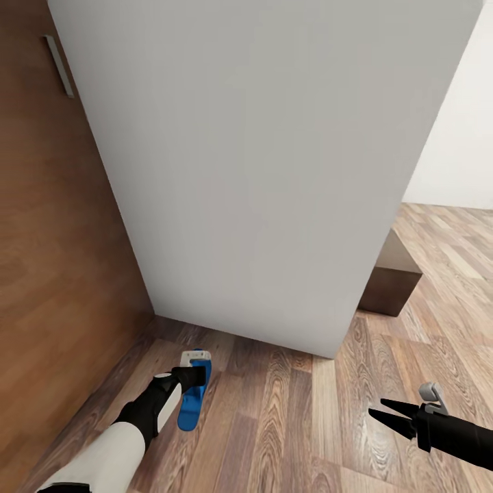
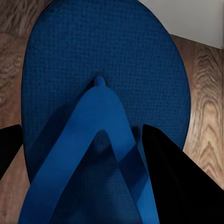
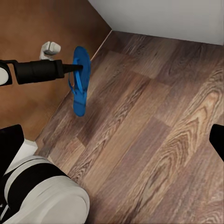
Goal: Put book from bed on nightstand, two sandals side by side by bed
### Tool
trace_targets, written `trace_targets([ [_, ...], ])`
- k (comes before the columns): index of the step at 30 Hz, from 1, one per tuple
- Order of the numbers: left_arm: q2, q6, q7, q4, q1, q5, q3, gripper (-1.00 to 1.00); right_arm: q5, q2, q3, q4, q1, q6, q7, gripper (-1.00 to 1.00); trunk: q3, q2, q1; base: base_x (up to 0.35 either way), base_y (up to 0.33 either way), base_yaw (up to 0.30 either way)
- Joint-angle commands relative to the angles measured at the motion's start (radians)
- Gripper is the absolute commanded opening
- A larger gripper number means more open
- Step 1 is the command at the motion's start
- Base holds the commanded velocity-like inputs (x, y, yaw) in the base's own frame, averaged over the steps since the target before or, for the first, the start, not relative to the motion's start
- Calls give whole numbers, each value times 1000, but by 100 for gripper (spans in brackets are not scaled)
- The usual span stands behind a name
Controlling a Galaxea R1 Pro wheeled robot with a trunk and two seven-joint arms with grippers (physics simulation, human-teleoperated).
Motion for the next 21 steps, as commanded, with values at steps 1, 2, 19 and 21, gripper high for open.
trace_targets([
  [1, 0, 6, -3, -2, 0, 1, 0, -100, -3, 0, 0, 0, 0, 7, 1, 100, 3, 0, -1, 0, 0, 0],
  [2, 0, 6, -3, -2, 0, 1, 1, -100, -3, 0, 0, 0, 0, 7, 1, 100, 7, 0, -1, 0, 0, 0],
  [19, -1, 6, -1, -2, 0, 1, 1, -100, -2, 12, 0, 2, -1, -4, -1, 100, 73, 4, -9, 0, 0, 0],
  [21, -1, 6, -1, -1, 0, 1, 1, -100, -2, 12, 1, 2, -1, -4, -1, 100, 80, 5, -10, 0, 0, 0],
])
